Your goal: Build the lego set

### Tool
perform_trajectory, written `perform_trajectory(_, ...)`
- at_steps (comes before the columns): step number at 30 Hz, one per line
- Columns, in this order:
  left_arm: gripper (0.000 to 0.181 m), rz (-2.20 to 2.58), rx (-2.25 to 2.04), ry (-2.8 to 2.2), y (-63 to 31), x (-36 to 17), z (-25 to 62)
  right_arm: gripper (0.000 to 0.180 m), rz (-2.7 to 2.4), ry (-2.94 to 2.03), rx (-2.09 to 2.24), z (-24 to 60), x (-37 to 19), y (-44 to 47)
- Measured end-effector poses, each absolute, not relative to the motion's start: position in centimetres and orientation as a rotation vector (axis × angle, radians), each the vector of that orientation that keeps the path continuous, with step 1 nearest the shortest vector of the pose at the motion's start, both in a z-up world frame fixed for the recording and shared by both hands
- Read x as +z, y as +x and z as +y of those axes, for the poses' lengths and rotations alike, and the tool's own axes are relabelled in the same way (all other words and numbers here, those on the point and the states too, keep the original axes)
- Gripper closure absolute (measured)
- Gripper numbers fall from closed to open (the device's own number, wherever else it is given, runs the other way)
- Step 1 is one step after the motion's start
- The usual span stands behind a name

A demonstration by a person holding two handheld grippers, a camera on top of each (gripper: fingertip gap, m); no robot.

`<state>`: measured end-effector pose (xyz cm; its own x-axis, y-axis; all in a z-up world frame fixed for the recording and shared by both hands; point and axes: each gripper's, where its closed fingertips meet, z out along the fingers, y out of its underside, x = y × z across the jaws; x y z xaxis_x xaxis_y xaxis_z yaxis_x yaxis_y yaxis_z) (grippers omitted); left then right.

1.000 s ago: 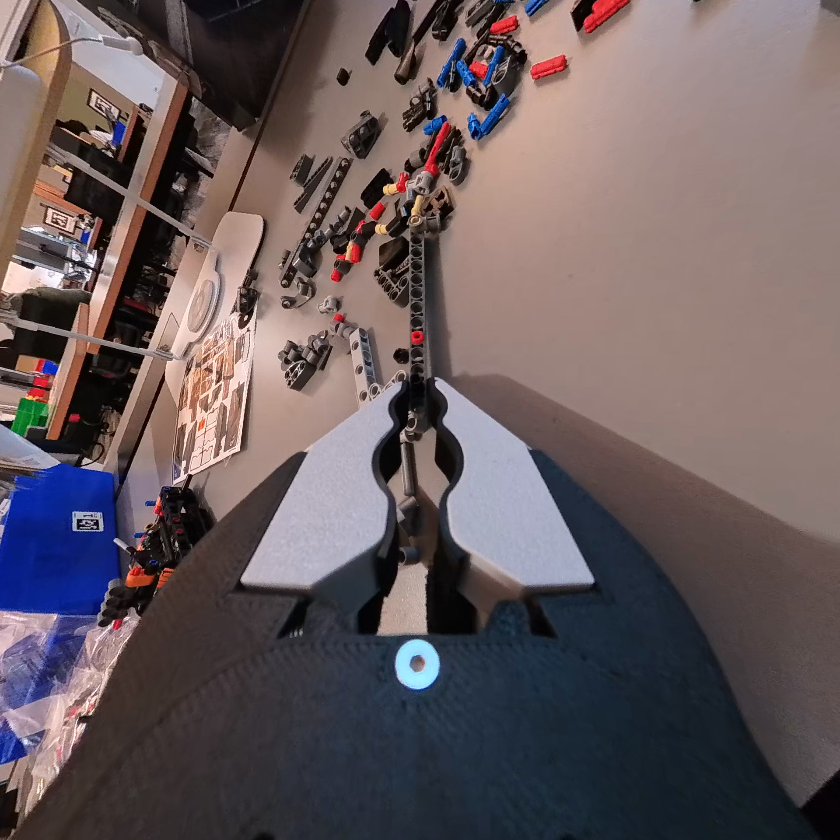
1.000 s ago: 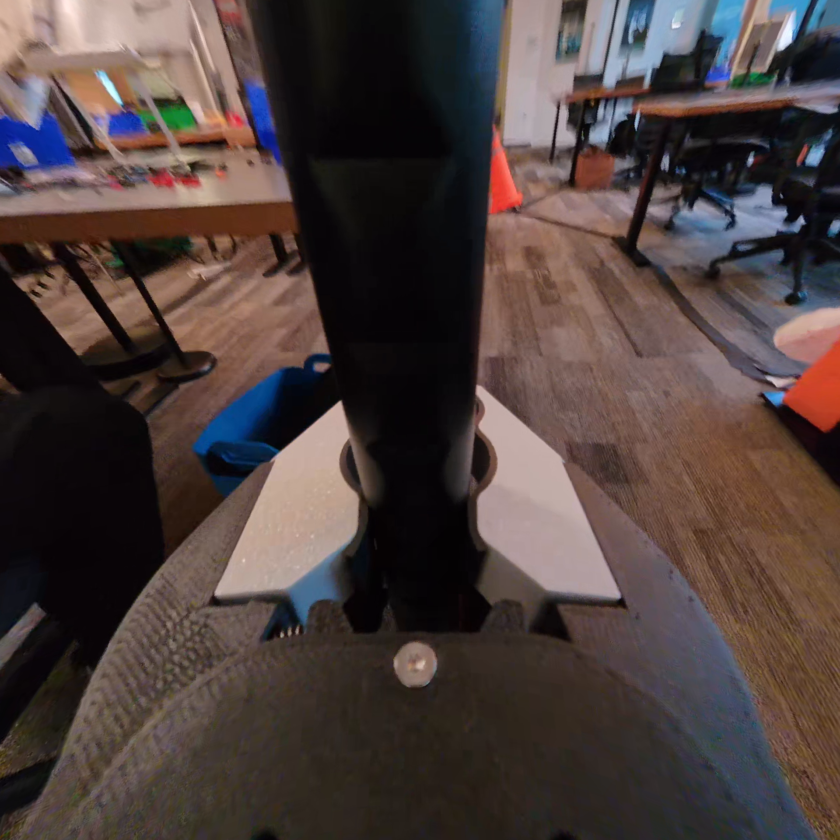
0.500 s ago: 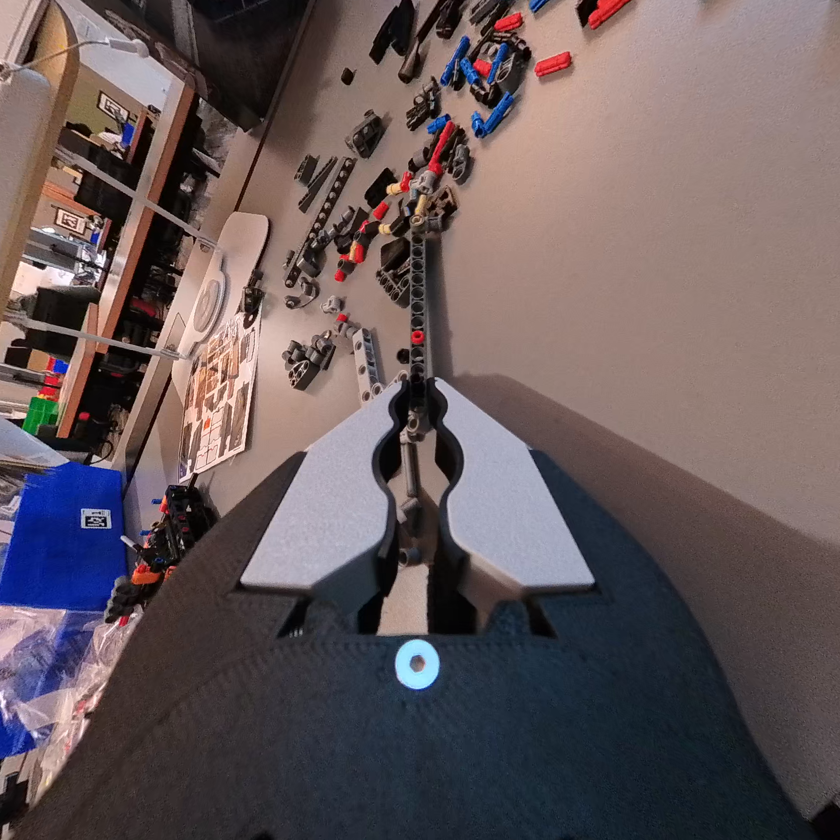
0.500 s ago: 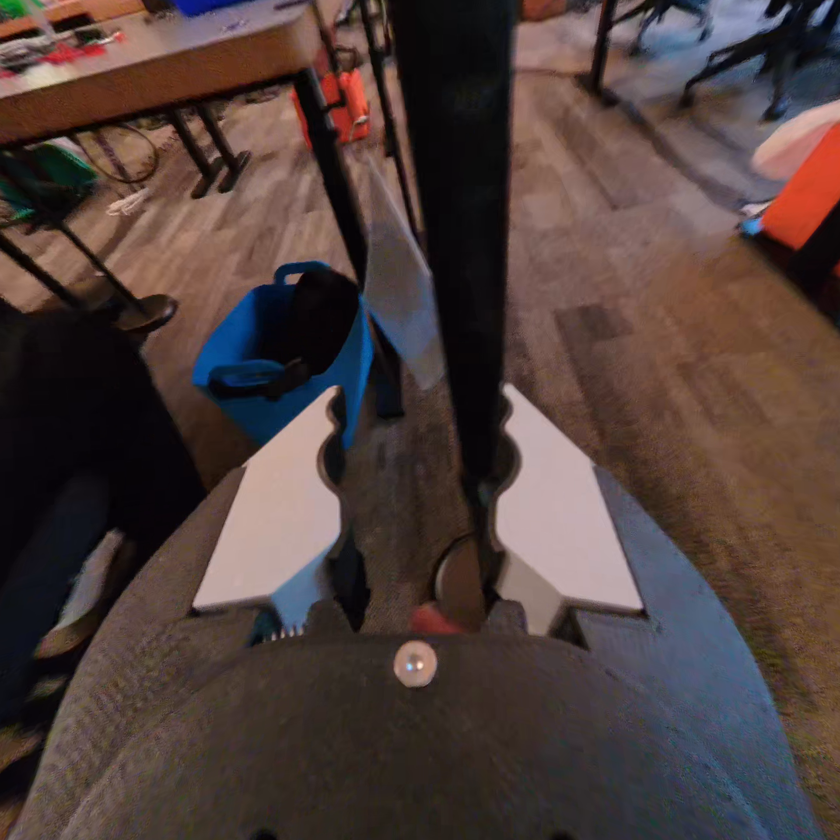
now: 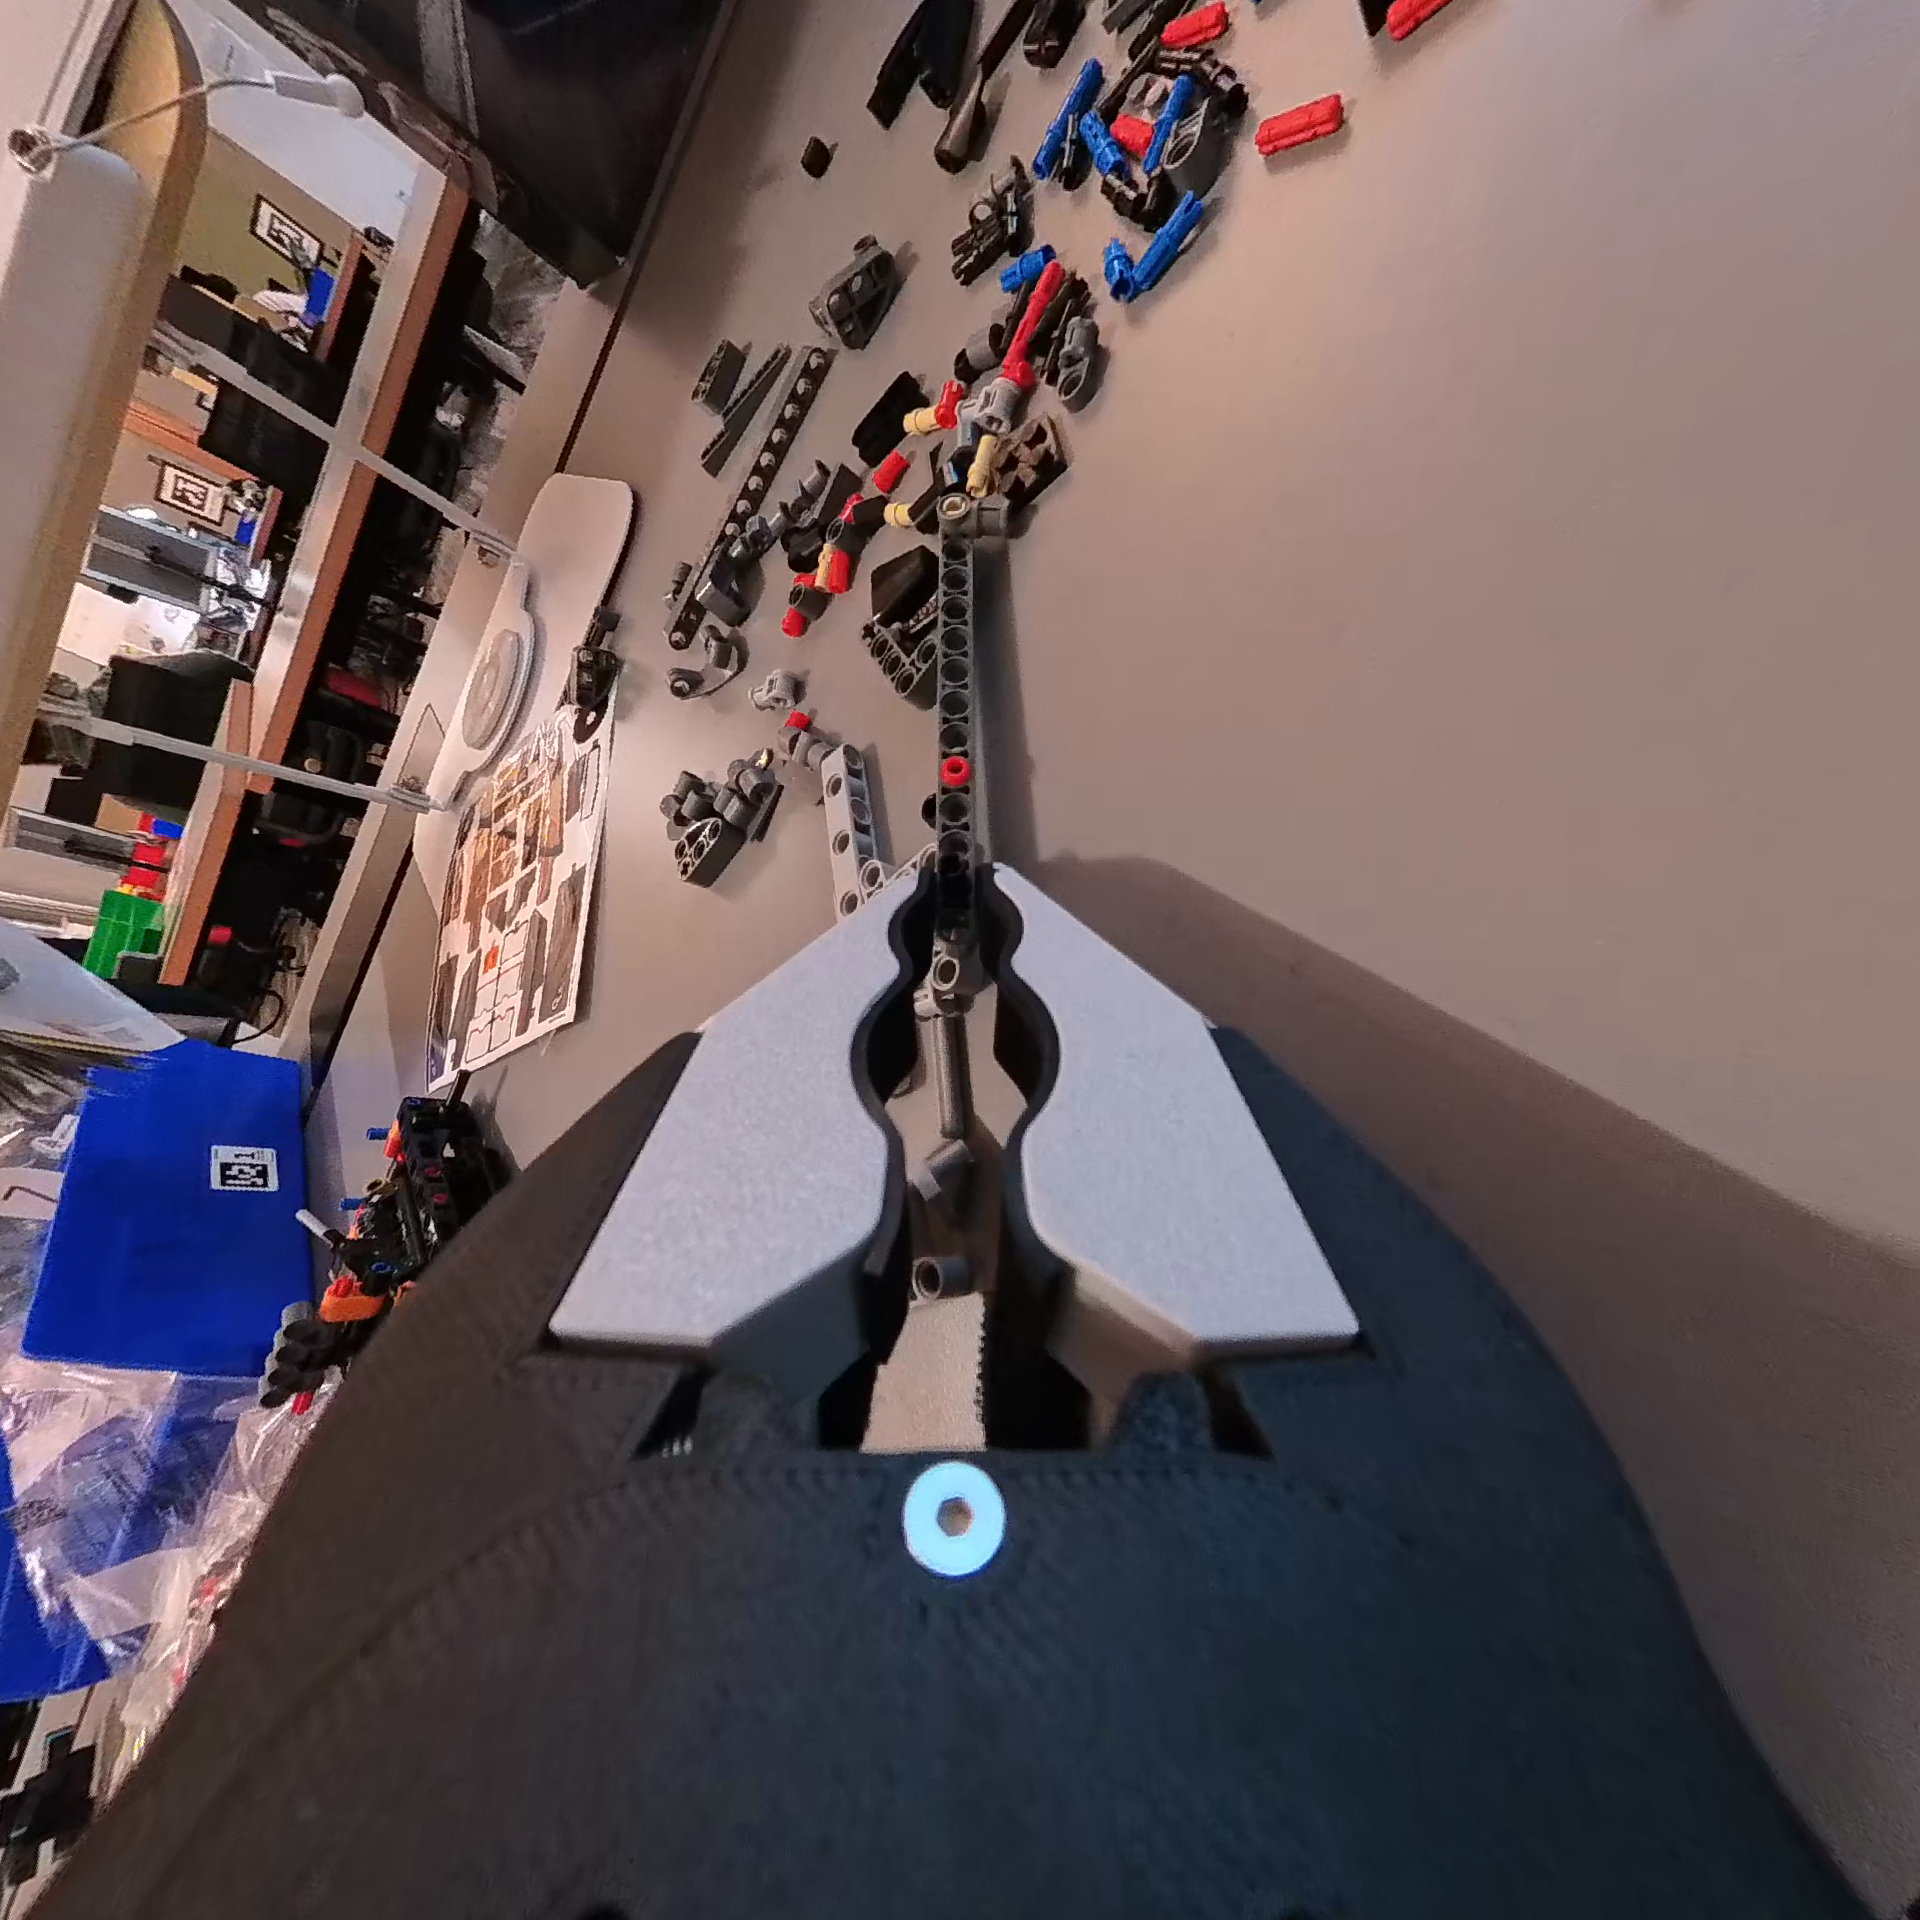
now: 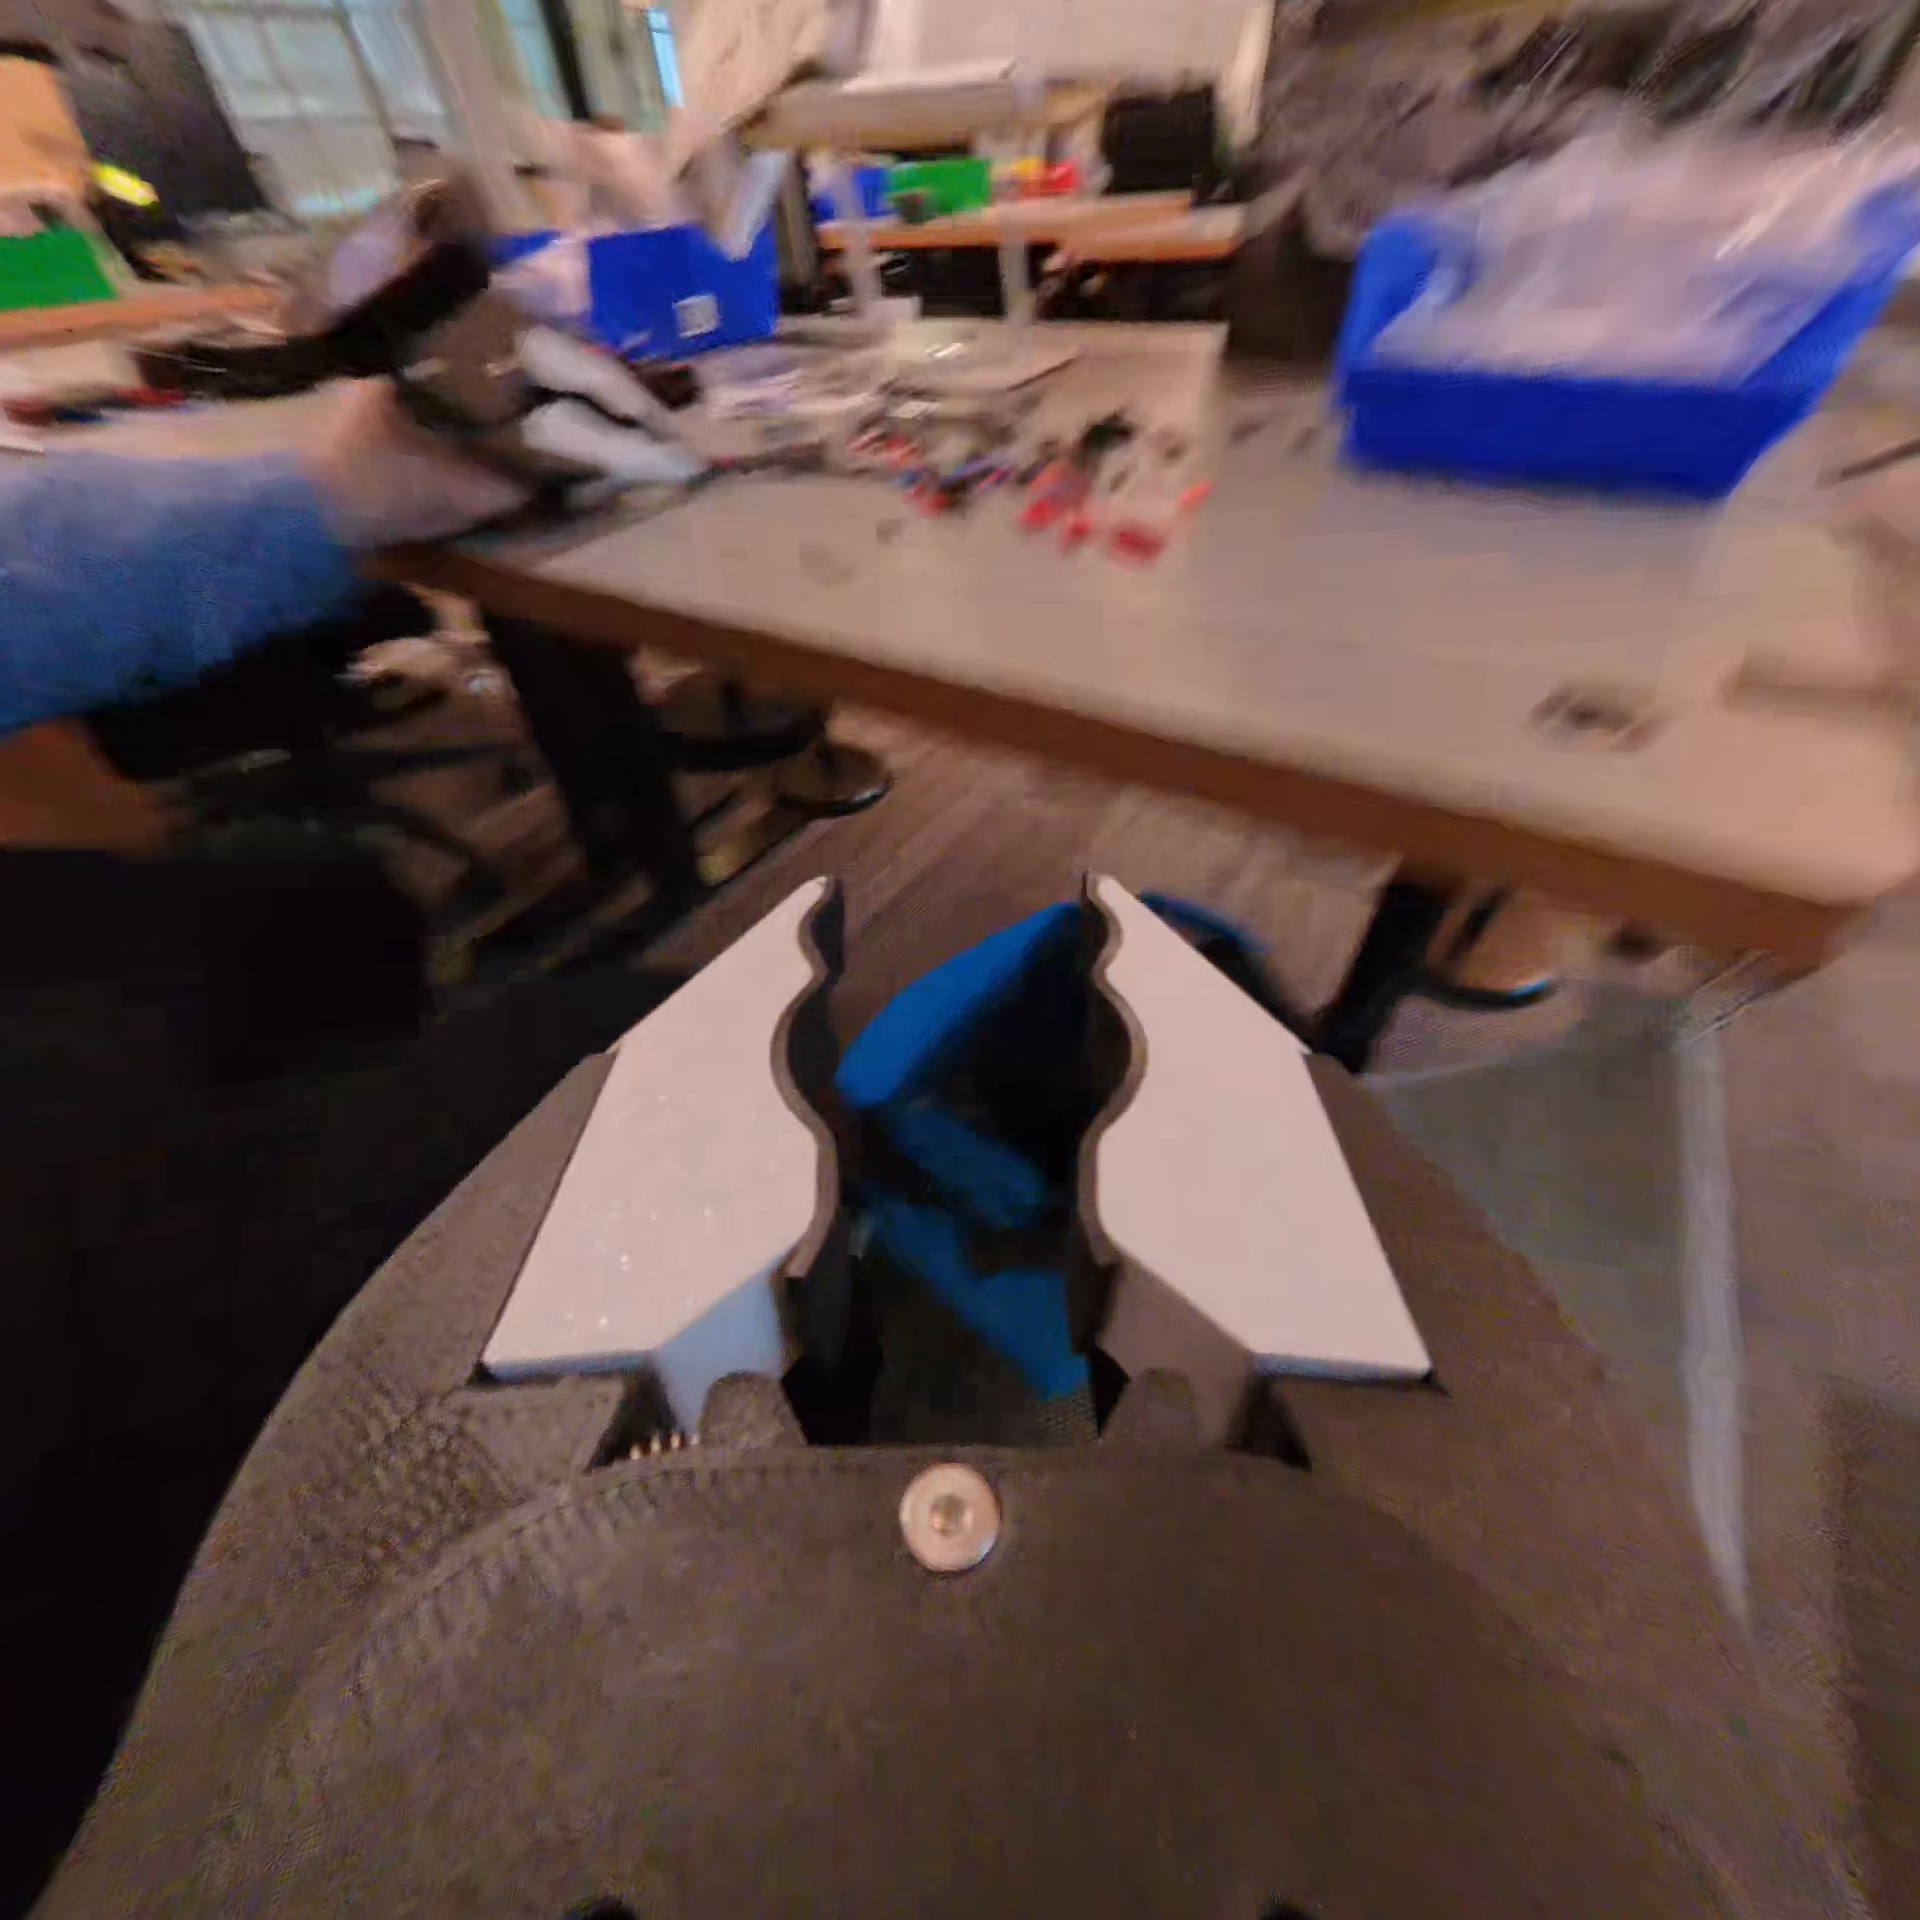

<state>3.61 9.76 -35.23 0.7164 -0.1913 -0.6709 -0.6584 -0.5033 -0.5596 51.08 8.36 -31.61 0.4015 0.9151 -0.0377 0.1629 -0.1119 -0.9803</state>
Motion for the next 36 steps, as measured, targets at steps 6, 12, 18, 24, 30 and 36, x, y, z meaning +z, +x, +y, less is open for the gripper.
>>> perform_trajectory(6,0.174,0.635,0.706,-2.057,3.5,-35.2,9.9,0.126,-0.955,-1.571,0.456,30.0,-26.7,47.7)
perform_trajectory(12,0.170,0.555,0.694,-2.084,2.7,-35.0,10.0,0.127,-1.028,-1.659,0.194,42.6,-28.8,48.9)
perform_trajectory(18,0.165,0.527,0.705,-2.081,2.3,-34.8,9.9,0.125,-0.905,-1.679,0.331,47.0,-29.6,49.6)
perform_trajectory(24,0.151,0.494,0.748,-2.052,1.9,-34.3,9.9,0.117,-0.715,-1.655,0.426,48.8,-30.6,54.7)
perform_trajectory(30,0.133,0.421,0.959,-1.906,1.2,-30.4,9.5,0.111,-0.438,-1.722,0.591,52.8,-37.3,64.3)
perform_trajectory(36,0.130,0.502,0.847,-1.747,15.2,-23.2,17.5,0.117,-0.275,-1.898,0.697,55.4,-51.2,70.5)
